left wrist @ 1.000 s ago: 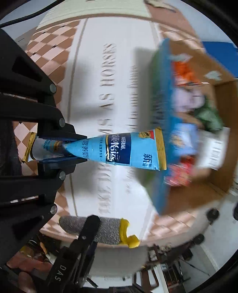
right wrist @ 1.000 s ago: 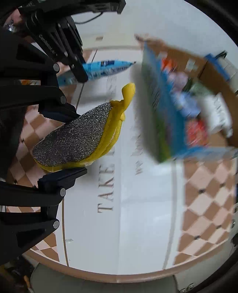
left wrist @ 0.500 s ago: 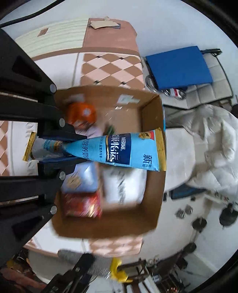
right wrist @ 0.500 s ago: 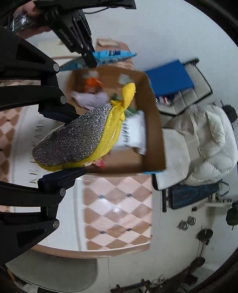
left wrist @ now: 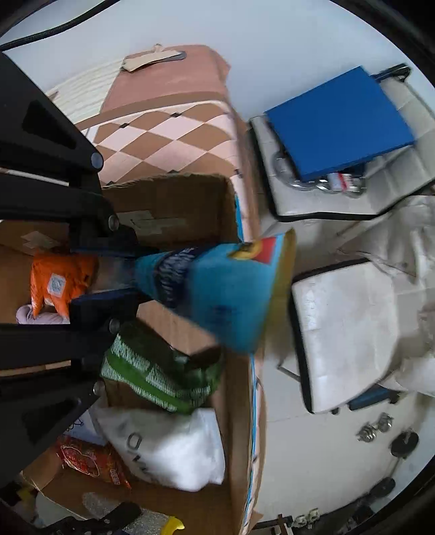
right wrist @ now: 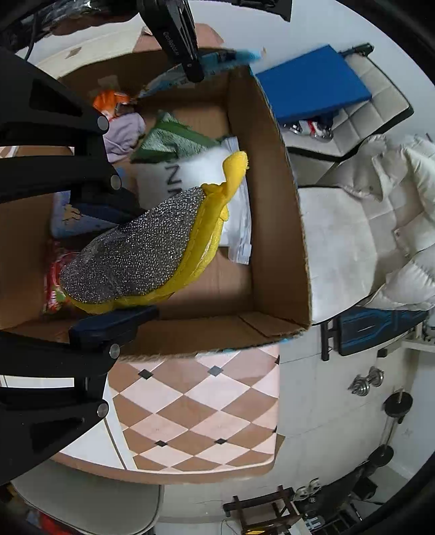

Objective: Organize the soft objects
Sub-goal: 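Carry the tube and scrubber into the box and open both tools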

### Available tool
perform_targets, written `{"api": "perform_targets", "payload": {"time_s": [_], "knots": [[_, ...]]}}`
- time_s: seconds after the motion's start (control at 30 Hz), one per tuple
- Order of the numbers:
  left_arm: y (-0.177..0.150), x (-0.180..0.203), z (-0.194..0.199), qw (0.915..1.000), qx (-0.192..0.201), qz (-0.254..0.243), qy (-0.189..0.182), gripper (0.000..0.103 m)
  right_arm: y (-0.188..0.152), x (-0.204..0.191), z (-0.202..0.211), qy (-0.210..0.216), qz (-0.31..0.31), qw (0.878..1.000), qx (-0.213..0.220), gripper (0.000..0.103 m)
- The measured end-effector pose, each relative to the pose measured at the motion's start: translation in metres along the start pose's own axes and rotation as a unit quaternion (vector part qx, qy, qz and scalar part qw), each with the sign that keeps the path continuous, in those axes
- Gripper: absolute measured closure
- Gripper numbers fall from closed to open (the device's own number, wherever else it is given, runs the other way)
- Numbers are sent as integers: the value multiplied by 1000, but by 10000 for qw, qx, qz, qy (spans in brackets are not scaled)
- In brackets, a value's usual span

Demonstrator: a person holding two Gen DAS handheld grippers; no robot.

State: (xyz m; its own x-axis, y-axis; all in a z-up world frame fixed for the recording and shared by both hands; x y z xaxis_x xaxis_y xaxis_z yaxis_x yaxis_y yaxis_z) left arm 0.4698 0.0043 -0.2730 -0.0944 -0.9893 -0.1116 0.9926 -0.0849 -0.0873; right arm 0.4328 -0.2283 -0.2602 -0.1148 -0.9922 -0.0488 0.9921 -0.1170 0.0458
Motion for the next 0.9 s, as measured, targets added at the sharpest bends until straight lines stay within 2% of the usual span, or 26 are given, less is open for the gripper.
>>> {"api": "perform_targets", "payload": {"time_s": [0.1, 0.13, 0.23, 0.33, 0.37, 0.43, 0.7, 0.8, 0.9], "knots": [[-1, -7, -3, 9999, 6, 149, -73, 72, 9, -2, -19, 58, -135, 9997, -180, 47], [-2, -7, -3, 9998, 30, 159, -78, 64, 11, -3, -21, 35, -145, 9996, -221, 42], [-6, -7, -1, 9997, 110, 145, -188, 52, 13, -5, -22, -59, -120, 9998, -170, 16], [-12, -5, 3, 9994, 134, 123, -283, 45, 13, -4, -19, -48, -138, 9998, -155, 14], [-15, -4, 5, 9994, 169, 115, -282, 44, 12, -2, -18, -8, -159, 9997, -176, 10], [-18, -4, 7, 9993, 204, 112, -279, 35, 10, -2, -15, 75, -172, 9996, -204, 4], [-32, -9, 22, 9983, 463, 190, -311, 29, -2, -2, -5, 149, -185, 9996, -164, 2], [-40, -7, 31, 9975, 639, 155, -276, 6, -6, -2, -3, 197, -167, 9996, -147, 0], [-52, -4, 39, 9962, 792, 170, -304, 5, -14, -6, 1, 176, -49, 9998, -95, 0]]}}
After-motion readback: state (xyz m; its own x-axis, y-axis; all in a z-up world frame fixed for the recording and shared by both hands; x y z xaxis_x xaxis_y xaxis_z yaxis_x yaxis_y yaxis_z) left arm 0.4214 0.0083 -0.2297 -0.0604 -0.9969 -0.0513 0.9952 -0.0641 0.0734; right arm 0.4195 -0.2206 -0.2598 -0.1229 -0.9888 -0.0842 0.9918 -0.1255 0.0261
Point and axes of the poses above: each gripper's, at about its wrist camera, not at the fingertips, and z roughly against the way its jaws point, x to its right, y to its top, the point moved 2 cm from there along -z, roughly the way its jaws point, and after that the axes turned 1 degree about -y, right-handed, at the moved point
